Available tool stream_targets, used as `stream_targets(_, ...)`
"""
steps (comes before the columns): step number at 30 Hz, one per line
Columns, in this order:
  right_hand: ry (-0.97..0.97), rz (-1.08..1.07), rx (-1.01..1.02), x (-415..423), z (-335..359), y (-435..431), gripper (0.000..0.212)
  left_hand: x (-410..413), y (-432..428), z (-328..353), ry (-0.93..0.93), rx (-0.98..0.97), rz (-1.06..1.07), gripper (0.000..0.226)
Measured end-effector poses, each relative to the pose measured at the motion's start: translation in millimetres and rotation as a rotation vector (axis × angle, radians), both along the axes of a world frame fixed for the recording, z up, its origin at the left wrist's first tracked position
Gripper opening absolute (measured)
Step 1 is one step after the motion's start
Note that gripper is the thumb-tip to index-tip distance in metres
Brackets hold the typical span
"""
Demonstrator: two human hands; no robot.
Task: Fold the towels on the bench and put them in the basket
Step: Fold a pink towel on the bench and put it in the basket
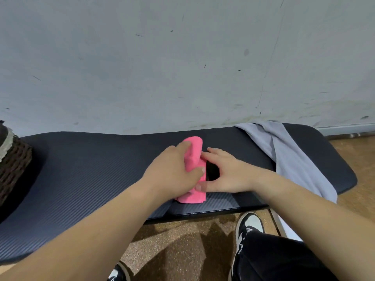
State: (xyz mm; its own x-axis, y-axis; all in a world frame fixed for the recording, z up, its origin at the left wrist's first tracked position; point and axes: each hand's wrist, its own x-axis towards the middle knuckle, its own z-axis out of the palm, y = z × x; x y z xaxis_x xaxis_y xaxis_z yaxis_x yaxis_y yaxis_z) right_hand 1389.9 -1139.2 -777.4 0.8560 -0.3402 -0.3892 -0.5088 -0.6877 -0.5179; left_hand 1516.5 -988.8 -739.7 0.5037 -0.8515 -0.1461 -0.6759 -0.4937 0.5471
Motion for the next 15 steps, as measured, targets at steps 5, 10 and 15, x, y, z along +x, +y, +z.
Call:
stream_targets(5, -0.219, -0.101, 0.1, -8, 5, -14, 0.013, -19, -11, -14, -0.133, 0.087, -0.181, 0.033)
stream_targets(10, -0.243, -0.125, 0.008, -2, -6, -15, 0.045, -19, -9, -23, -0.197, 0.13, -0.048, 0.06)
stream_targets(15, -0.095, -0.148, -0.086, 7, -13, -15, 0.033, -19, -12, -33, -0.07, 0.228, 0.199, 0.074)
